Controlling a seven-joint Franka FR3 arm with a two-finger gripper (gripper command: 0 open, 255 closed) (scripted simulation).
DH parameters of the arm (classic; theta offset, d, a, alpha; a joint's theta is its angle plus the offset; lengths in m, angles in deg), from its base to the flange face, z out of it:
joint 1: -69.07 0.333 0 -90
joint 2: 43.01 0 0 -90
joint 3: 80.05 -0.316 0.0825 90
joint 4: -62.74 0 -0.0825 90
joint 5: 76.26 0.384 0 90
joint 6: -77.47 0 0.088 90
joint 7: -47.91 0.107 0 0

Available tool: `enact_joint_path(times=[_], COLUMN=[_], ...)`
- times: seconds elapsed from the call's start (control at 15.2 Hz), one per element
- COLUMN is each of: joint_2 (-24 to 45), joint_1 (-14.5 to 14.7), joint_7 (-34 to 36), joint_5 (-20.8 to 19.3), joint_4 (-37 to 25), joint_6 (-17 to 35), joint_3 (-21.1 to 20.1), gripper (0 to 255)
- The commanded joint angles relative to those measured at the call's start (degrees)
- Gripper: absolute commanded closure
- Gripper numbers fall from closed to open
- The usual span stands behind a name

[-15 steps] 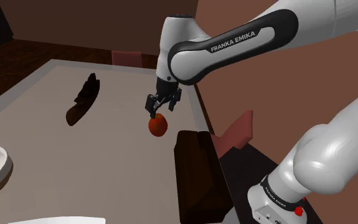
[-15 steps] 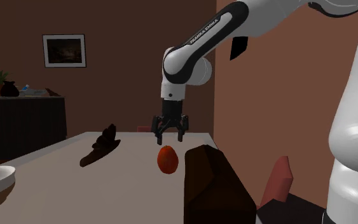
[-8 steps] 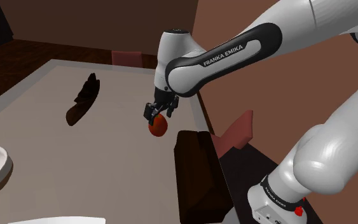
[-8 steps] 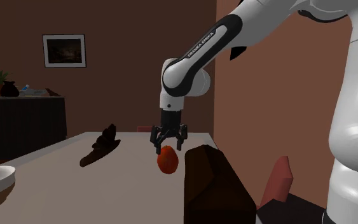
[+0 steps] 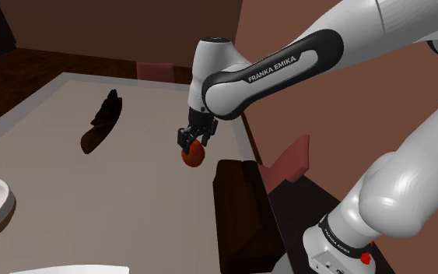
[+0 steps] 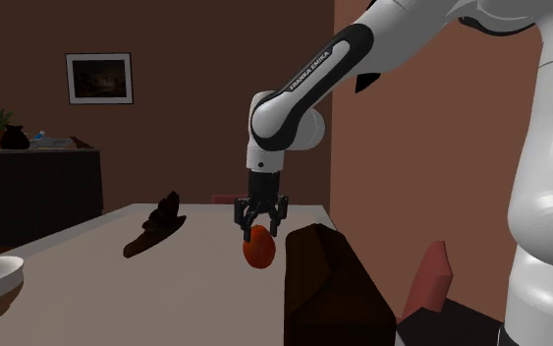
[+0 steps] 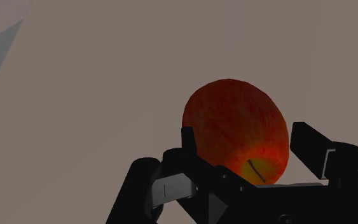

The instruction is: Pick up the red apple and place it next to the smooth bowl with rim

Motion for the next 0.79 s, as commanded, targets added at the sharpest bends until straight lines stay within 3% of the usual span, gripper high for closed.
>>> enact_joint_path(times=[0.0,0.53,0.73], joint_2=[0.04,0.04,-1.40], joint_1=[0.00,0.00,-0.01], joint_7=[0.00,0.01,-0.34], joint_5=[0.00,0.00,0.52], joint_4=[0.04,0.04,-0.96], joint_6=[-0.02,0.00,-2.38], joint_3=[0.00,0.00,0.09], gripper=[255,255,255])
